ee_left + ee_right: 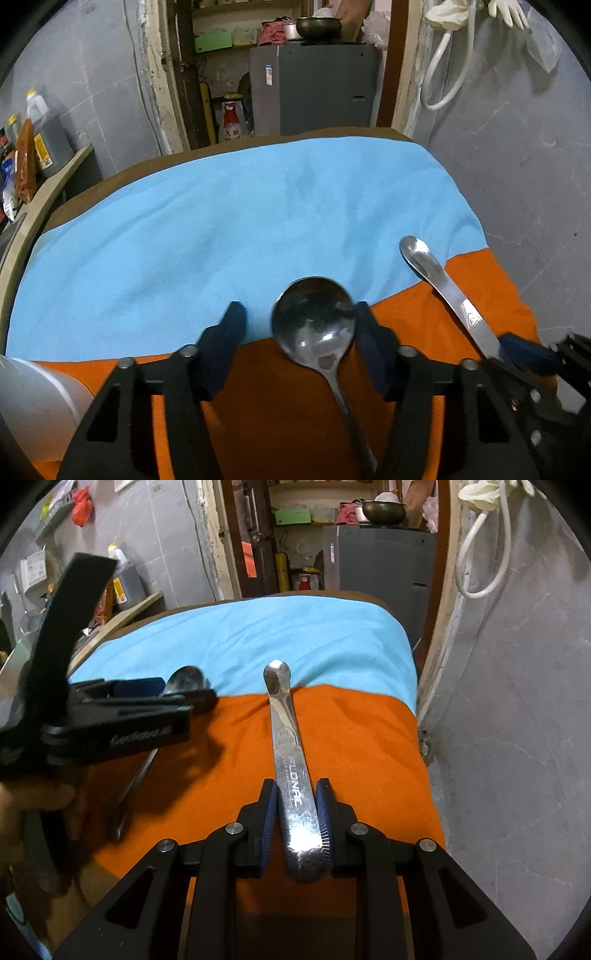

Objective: Organize utensils
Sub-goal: 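Close left tool on the silver spoon while right tool grasps the silver knife, then lift the spoon and knife and carry them over the white basket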

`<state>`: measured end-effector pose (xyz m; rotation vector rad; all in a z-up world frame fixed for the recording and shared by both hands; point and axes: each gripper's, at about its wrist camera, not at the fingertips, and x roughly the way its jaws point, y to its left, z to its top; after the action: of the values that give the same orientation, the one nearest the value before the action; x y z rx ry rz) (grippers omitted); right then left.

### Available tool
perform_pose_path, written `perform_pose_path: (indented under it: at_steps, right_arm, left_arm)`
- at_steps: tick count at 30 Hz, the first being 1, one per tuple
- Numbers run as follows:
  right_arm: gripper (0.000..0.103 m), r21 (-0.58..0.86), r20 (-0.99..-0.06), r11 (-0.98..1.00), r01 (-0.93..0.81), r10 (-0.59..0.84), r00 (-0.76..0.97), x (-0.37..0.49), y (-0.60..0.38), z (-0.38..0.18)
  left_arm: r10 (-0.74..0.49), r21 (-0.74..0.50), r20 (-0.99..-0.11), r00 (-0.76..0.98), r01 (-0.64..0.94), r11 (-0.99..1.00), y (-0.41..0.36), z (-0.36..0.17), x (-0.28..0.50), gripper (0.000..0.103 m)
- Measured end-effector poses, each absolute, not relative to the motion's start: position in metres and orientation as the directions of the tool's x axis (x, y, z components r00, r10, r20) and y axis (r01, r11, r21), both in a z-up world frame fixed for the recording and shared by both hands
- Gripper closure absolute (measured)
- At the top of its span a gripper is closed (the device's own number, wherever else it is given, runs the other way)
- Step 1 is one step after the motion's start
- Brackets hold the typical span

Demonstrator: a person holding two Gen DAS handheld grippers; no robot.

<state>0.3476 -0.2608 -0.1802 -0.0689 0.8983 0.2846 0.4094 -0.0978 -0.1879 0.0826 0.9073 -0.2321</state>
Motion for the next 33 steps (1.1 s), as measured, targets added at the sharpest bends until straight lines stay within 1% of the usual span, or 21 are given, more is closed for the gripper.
perform_pose_path:
  at_steps: [1,2,4,6,11,13,15,17,19,21,23,25,28,33]
  right_arm:
    - [0.082,0.055,-0.783,0.957,-0.283,0.218,0.583,0.353,-0.259,-0.18]
    - [0.082,0.05,-0.787,0.953,-0.298,0.222,0.575,0.36,-0.257,-0.18]
    - [0.081,0.051,-0.794,0.946,-0.32,0.233,0.561,0.371,-0.255,-0.179]
    - [0.08,0.043,-0.802,0.937,-0.348,0.24,0.547,0.383,-0.251,-0.179]
    - [0.073,0.047,-0.815,0.915,-0.401,0.268,0.514,0.403,-0.243,-0.179]
    - [0.072,0.057,-0.82,0.91,-0.41,0.277,0.501,0.407,-0.243,-0.179]
    - [0.074,0.047,-0.828,0.908,-0.416,0.269,0.493,0.406,-0.243,-0.179]
    - [0.088,0.06,-0.828,0.911,-0.408,0.274,0.49,0.406,-0.248,-0.178]
    - [0.089,0.098,-0.821,0.914,-0.394,0.298,0.488,0.407,-0.251,-0.178]
    - [0.089,0.106,-0.802,0.915,-0.39,0.31,0.51,0.401,-0.253,-0.178]
    - [0.089,0.111,-0.774,0.914,-0.39,0.325,0.543,0.389,-0.253,-0.175]
    - [0.089,0.12,-0.717,0.915,-0.385,0.349,0.604,0.373,-0.258,-0.165]
    - [0.089,0.118,-0.62,0.917,-0.381,0.368,0.693,0.355,-0.263,-0.148]
    - [0.089,0.095,-0.472,0.925,-0.369,0.368,0.801,0.331,-0.269,-0.131]
  left_arm:
    - [-0.173,-0.042,-0.785,0.595,0.227,0.973,-0.093,-0.187,0.409,0.062]
    - [-0.175,-0.05,-0.784,0.596,0.22,0.974,-0.09,-0.186,0.409,0.067]
    - [-0.214,-0.1,-0.78,0.588,0.22,0.97,-0.083,-0.185,0.41,0.067]
    - [-0.233,-0.122,-0.775,0.587,0.223,0.967,-0.079,-0.182,0.41,0.067]
    - [-0.309,-0.227,-0.752,0.582,0.211,0.951,-0.063,-0.18,0.412,0.067]
    - [-0.318,-0.241,-0.747,0.584,0.209,0.948,-0.061,-0.179,0.412,0.067]
    - [-0.316,-0.237,-0.747,0.585,0.21,0.948,-0.061,-0.178,0.412,0.067]
    - [-0.317,-0.231,-0.741,0.592,0.218,0.948,-0.062,-0.176,0.411,0.067]
    - [-0.322,-0.226,-0.722,0.613,0.23,0.947,-0.064,-0.172,0.404,0.067]
    - [-0.329,-0.215,-0.684,0.651,0.251,0.944,-0.066,-0.164,0.394,0.067]
    - [-0.333,-0.19,-0.648,0.685,0.277,0.942,-0.07,-0.158,0.385,0.067]
    - [-0.33,-0.149,-0.603,0.726,0.304,0.941,-0.076,-0.151,0.374,0.067]
    - [-0.33,-0.072,-0.512,0.793,0.343,0.936,-0.087,-0.139,0.351,0.067]
    - [-0.32,-0.001,-0.406,0.856,0.35,0.937,-0.097,-0.13,0.325,0.067]
